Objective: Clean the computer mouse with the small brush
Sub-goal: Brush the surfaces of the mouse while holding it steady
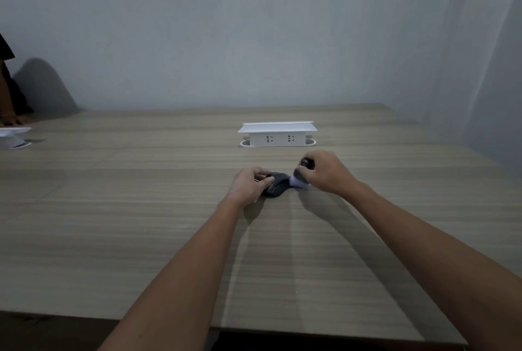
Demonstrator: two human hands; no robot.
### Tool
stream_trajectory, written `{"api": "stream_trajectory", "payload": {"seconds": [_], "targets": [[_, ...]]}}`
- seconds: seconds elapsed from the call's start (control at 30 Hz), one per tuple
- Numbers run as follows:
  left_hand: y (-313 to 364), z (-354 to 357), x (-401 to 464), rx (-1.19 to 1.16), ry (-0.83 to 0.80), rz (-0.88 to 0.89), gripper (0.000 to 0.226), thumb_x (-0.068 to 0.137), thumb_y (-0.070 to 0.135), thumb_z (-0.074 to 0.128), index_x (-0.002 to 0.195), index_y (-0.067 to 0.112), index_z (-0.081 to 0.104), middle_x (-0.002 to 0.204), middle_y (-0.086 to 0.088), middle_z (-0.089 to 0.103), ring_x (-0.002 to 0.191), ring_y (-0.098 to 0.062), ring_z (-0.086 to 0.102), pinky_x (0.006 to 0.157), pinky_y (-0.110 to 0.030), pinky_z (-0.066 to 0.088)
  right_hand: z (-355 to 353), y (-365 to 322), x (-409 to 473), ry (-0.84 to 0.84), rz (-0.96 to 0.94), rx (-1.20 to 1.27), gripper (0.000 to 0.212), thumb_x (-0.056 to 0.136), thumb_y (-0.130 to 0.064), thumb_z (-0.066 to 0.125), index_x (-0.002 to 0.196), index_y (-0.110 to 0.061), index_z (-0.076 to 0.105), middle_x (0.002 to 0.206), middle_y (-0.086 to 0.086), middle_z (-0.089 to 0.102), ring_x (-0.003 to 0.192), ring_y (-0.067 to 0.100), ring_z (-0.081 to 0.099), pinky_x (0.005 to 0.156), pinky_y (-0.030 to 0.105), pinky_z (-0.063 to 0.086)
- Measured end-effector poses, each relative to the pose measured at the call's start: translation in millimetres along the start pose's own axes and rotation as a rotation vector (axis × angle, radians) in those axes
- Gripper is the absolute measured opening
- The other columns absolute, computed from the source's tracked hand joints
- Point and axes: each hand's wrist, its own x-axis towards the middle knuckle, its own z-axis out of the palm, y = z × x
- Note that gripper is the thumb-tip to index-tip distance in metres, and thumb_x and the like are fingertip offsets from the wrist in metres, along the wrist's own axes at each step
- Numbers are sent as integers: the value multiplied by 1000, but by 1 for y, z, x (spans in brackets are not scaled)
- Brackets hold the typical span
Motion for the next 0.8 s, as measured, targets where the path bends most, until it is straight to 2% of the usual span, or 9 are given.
{"api": "stream_trajectory", "payload": {"seconds": [0.1,0.17,0.3,0.37,0.5,0.57,0.63,0.7,0.8], "targets": [[0,-1,1,-9,-13,1,29,91,22,68,119,15,71,108,-9,74,91,-18,65,84,-30,55,-9,-6,-3,-106,-13,219,22,88,-26,67,77,-8,73,61,0,65,54,13,56,53,27,44],[0,-2,0,-9,-15,9,28,91,21,68,118,15,71,107,-9,74,90,-18,66,87,-34,56,-9,-11,-5,-207,-11,301,21,88,-27,67,80,-8,74,59,1,65,49,8,56,49,23,45],[2,-1,-1,2,-10,5,31,92,23,67,121,15,69,106,-6,71,86,-16,63,70,-30,55,3,0,1,-6,26,-9,20,83,-23,64,81,-5,74,76,10,72,73,25,66,66,37,53],[2,-1,-1,6,-6,7,32,92,24,67,122,15,69,108,-5,71,89,-16,63,67,-24,53,2,3,0,52,26,-3,21,85,-22,63,80,-4,72,76,9,71,73,25,64,66,39,52],[1,-2,-1,-3,-14,-1,31,91,23,68,121,16,69,111,-9,72,92,-17,64,82,-28,54,-3,-5,-8,-131,-41,215,20,87,-26,68,80,-8,74,63,0,67,52,5,54,56,27,46],[1,-1,-1,-5,-10,-1,30,91,23,68,121,17,70,111,-9,73,91,-17,64,81,-28,53,4,-2,-6,-108,-29,168,20,86,-24,68,81,-7,74,69,7,71,58,12,60,60,32,50],[2,-2,-2,-3,-9,-1,31,92,25,67,122,18,69,108,-5,71,91,-16,63,73,-25,52,8,6,-2,10,30,87,20,86,-23,67,80,-4,72,74,10,72,69,22,64,65,35,50],[3,-2,-4,-2,-11,-3,32,92,26,67,123,18,68,106,-1,69,93,-15,63,69,-22,50,7,10,-3,63,57,89,24,87,-23,67,77,-2,69,71,12,69,66,22,61,60,33,46],[1,-2,-2,-16,-8,-2,32,91,26,68,122,17,69,113,-6,72,95,-16,64,82,-25,51,-1,4,-11,-119,31,315,25,90,-23,68,78,0,70,59,6,63,49,9,53,48,22,41]]}}
